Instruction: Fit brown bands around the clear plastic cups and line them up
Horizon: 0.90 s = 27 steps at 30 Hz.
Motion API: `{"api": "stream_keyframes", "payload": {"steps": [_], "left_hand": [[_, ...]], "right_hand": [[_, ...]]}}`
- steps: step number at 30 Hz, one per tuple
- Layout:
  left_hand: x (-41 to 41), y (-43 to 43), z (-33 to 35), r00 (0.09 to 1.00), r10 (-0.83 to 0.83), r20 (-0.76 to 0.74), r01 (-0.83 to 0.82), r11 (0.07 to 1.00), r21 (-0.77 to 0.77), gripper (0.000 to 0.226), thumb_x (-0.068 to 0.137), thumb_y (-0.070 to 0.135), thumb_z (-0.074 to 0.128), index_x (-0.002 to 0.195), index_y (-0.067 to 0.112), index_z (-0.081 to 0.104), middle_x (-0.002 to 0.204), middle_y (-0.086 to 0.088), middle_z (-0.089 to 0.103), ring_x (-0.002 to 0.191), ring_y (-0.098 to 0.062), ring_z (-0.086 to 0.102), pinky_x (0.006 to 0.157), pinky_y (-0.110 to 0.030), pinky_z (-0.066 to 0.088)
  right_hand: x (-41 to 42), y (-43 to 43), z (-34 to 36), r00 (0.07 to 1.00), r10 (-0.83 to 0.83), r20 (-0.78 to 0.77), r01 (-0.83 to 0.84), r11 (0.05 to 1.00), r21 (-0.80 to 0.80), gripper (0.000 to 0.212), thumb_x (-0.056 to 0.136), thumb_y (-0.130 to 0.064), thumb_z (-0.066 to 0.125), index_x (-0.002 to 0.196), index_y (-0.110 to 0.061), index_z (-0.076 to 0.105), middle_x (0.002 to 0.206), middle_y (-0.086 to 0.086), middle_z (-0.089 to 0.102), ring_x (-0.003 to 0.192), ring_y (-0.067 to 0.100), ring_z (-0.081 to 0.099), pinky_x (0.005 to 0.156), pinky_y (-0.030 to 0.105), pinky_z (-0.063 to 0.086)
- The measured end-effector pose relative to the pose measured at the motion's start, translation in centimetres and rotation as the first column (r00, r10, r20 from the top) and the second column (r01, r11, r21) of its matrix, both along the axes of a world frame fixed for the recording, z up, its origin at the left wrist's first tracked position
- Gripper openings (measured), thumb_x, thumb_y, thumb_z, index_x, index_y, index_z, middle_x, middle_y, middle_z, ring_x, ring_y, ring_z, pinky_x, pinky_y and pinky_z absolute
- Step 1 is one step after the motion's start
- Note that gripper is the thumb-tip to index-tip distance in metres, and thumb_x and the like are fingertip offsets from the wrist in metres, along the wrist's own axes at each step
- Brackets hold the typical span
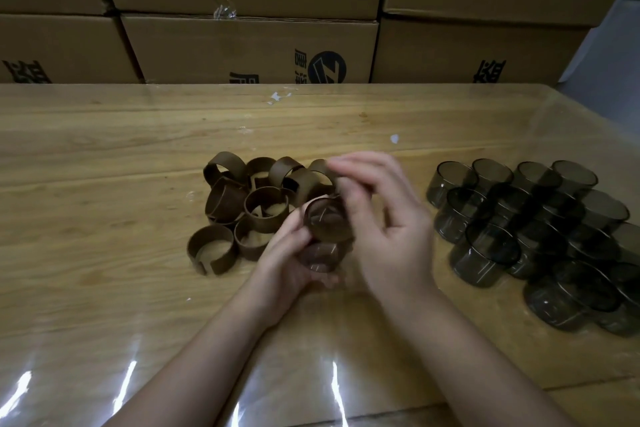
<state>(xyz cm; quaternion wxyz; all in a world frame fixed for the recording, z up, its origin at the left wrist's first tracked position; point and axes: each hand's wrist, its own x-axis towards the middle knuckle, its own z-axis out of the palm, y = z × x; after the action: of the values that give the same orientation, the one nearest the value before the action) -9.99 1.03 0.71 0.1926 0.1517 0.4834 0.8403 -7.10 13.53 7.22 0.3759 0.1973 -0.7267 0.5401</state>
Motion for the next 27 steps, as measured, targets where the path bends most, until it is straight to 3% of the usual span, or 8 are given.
{"api": "stream_keyframes", "payload": {"steps": [2, 6, 9, 12, 15, 19, 22, 27], "left_hand": [[0.1, 0.0, 0.5, 1.0, -0.001, 0.028, 0.001, 1.0, 0.001, 0.087, 0.061, 0.061, 0.077, 0.131, 0.016, 0.051, 0.111, -0.006, 0.065, 0.091, -0.021, 0.067, 0.059, -0.035, 0.054], [0.0, 0.2, 0.5, 0.994, 0.106, -0.008, -0.106, 0.993, -0.052, 0.097, 0.059, 0.075, 0.069, 0.133, 0.015, 0.049, 0.116, -0.005, 0.065, 0.096, -0.021, 0.066, 0.06, -0.037, 0.056], [0.1, 0.3, 0.3, 0.987, 0.147, -0.07, -0.153, 0.985, -0.077, 0.09, 0.058, 0.075, 0.07, 0.128, 0.02, 0.053, 0.116, -0.003, 0.065, 0.1, -0.021, 0.067, 0.061, -0.035, 0.056], [0.1, 0.3, -0.2, 0.972, 0.189, -0.14, -0.206, 0.971, -0.123, 0.093, 0.056, 0.076, 0.072, 0.129, 0.023, 0.05, 0.122, -0.006, 0.06, 0.104, -0.023, 0.066, 0.062, -0.035, 0.056], [0.3, 0.3, -0.3, 0.959, 0.19, -0.209, -0.226, 0.96, -0.163, 0.096, 0.056, 0.077, 0.071, 0.131, 0.023, 0.046, 0.128, -0.01, 0.054, 0.11, -0.025, 0.063, 0.066, -0.042, 0.058], [0.7, 0.3, 0.0, 0.935, 0.245, -0.257, -0.293, 0.941, -0.168, 0.093, 0.055, 0.077, 0.072, 0.126, 0.022, 0.049, 0.119, -0.003, 0.057, 0.102, -0.017, 0.064, 0.061, -0.034, 0.057], [0.5, 0.3, 0.0, 0.916, 0.289, -0.28, -0.343, 0.924, -0.167, 0.09, 0.057, 0.075, 0.072, 0.124, 0.019, 0.05, 0.109, 0.005, 0.063, 0.091, -0.017, 0.065, 0.057, -0.033, 0.057], [0.6, 0.4, 0.0, 0.875, 0.307, -0.375, -0.411, 0.879, -0.241, 0.09, 0.056, 0.084, 0.063, 0.122, 0.025, 0.047, 0.122, -0.006, 0.053, 0.107, -0.01, 0.061, 0.079, -0.033, 0.056]], "right_hand": [[-0.2, 1.5, -0.9, 0.997, -0.029, 0.072, 0.035, 0.995, -0.094, 0.018, 0.095, -0.005, 0.055, 0.105, -0.015, 0.066, 0.103, 0.0, 0.065, 0.104, 0.007, 0.061, 0.089, 0.024, 0.048], [-0.3, 2.1, -2.6, 0.953, 0.108, 0.282, -0.038, 0.969, -0.243, 0.019, 0.091, -0.01, 0.054, 0.1, -0.018, 0.069, 0.102, 0.006, 0.069, 0.102, 0.015, 0.064, 0.09, 0.033, 0.052], [-0.1, 1.7, -3.3, 0.944, 0.127, 0.304, -0.058, 0.972, -0.228, 0.021, 0.091, -0.009, 0.054, 0.1, -0.02, 0.069, 0.102, 0.005, 0.068, 0.103, 0.016, 0.063, 0.09, 0.033, 0.052], [-0.1, 1.4, -3.2, 0.953, 0.123, 0.277, -0.076, 0.982, -0.175, 0.024, 0.091, -0.009, 0.055, 0.1, -0.027, 0.068, 0.102, -0.006, 0.065, 0.103, 0.009, 0.061, 0.086, 0.023, 0.05], [-0.2, 1.4, -3.3, 0.968, 0.109, 0.224, -0.09, 0.991, -0.095, 0.02, 0.091, -0.007, 0.059, 0.103, -0.02, 0.068, 0.101, 0.001, 0.064, 0.101, 0.006, 0.06, 0.084, 0.016, 0.046], [-0.3, 1.4, -3.7, 0.954, 0.1, 0.284, -0.082, 0.994, -0.077, 0.019, 0.092, -0.029, 0.052, 0.103, -0.029, 0.068, 0.111, 0.003, 0.061, 0.112, 0.021, 0.057, 0.093, 0.031, 0.047], [-0.6, 1.6, -3.7, 0.903, 0.197, 0.382, -0.146, 0.977, -0.158, 0.023, 0.092, -0.036, 0.05, 0.104, -0.029, 0.068, 0.121, 0.005, 0.059, 0.121, 0.014, 0.053, 0.097, 0.02, 0.041], [-0.7, 1.8, -3.8, 0.896, 0.211, 0.391, -0.185, 0.977, -0.105, 0.021, 0.093, -0.031, 0.054, 0.107, -0.025, 0.068, 0.125, 0.004, 0.059, 0.122, 0.012, 0.053, 0.099, 0.022, 0.043]]}}
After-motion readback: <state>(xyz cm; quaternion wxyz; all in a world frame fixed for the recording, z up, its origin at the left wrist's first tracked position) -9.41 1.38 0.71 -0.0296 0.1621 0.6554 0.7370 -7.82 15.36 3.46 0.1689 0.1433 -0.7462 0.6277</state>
